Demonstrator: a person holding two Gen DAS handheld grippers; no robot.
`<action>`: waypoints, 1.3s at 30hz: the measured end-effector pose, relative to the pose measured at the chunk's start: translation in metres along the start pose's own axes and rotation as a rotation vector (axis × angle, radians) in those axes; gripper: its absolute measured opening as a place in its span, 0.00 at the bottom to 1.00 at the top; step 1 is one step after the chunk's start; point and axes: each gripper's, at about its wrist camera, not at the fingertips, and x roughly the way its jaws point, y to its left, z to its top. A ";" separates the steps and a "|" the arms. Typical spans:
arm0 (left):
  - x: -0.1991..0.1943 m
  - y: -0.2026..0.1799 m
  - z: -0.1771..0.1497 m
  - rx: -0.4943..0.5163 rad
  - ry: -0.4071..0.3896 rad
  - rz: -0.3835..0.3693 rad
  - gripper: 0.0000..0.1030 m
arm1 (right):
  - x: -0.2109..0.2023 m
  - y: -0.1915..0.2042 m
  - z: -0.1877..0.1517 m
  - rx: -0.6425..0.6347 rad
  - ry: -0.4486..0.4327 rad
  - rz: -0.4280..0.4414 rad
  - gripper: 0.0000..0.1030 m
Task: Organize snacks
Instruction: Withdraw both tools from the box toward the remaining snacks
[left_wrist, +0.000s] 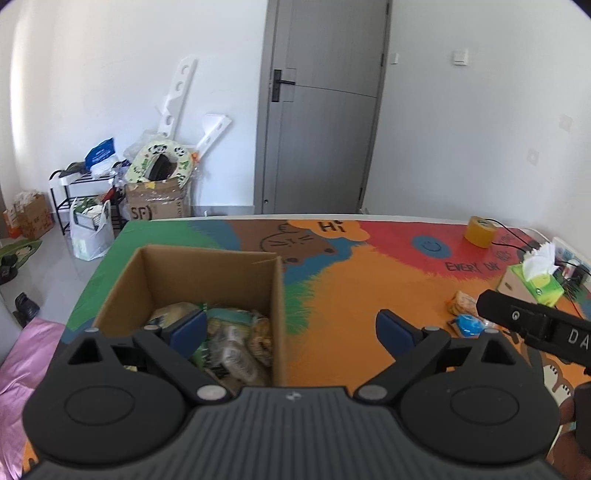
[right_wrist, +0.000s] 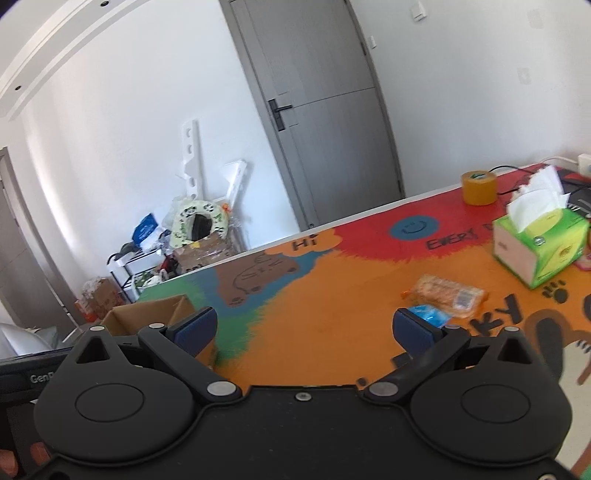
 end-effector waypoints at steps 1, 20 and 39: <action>0.001 -0.003 0.000 0.002 0.002 -0.002 0.94 | -0.001 -0.005 0.001 0.009 -0.001 -0.006 1.00; 0.030 -0.079 -0.002 0.023 0.034 -0.088 0.94 | -0.018 -0.101 0.005 0.083 -0.006 -0.115 1.00; 0.082 -0.149 -0.007 0.056 0.079 -0.150 0.94 | -0.004 -0.159 -0.001 0.124 0.008 -0.148 0.91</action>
